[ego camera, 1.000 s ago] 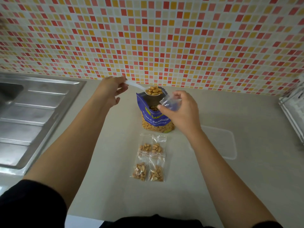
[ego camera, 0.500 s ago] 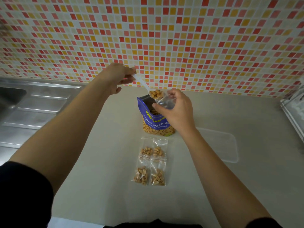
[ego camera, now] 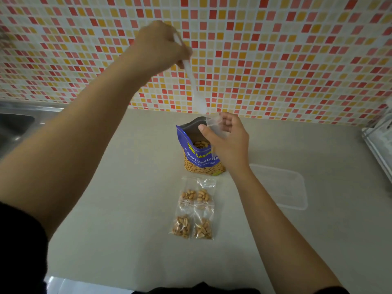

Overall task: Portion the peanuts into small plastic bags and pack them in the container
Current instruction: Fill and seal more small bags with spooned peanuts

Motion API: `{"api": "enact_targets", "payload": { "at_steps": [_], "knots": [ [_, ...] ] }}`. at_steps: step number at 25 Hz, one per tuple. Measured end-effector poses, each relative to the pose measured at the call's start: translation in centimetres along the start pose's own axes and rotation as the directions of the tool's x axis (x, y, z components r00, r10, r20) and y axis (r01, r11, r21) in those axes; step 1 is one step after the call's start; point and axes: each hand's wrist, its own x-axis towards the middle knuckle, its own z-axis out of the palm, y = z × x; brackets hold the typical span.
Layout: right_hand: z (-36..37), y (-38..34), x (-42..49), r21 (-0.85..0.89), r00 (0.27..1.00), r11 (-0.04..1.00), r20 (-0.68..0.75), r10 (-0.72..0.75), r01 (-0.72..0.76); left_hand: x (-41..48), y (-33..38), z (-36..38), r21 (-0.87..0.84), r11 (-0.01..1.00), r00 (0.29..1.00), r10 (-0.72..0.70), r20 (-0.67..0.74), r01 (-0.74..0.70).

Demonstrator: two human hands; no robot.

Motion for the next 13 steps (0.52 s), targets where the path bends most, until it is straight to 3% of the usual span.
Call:
{"api": "enact_targets", "payload": {
  "at_steps": [2,4,6,8,9,13],
  "knots": [
    [-0.5,0.5,-0.1,0.053,0.999,0.998,-0.042,0.022,-0.019,-0.1,-2.4,0.0,-0.084,0.991,0.994,-0.105,-0.014,0.103],
    [-1.3,0.9,-0.2,0.091,0.996,0.995,-0.070,0.052,-0.046,-0.7,-5.0,2.5,-0.011,0.988,0.986,-0.153,0.069,0.154],
    [-2.0,1.3,-0.3,0.126,0.995,0.990,-0.070,0.075,-0.065,-1.7,-7.2,6.2,0.281,0.956,0.978,-0.134,0.158,0.086],
    [-2.6,1.8,-0.4,0.134,0.995,0.988,-0.059,0.083,-0.074,-2.7,-8.2,9.7,0.615,0.789,0.965,-0.152,0.213,-0.011],
    [-2.8,2.0,-0.5,0.136,0.995,0.988,-0.051,0.085,-0.077,-3.0,-8.2,11.2,0.662,0.749,0.956,-0.179,0.233,-0.022],
    [-2.9,2.8,-0.6,0.137,0.994,0.985,0.020,0.107,-0.109,-2.8,-7.1,14.0,0.534,0.808,0.923,-0.365,0.121,0.250]
  ]
}}
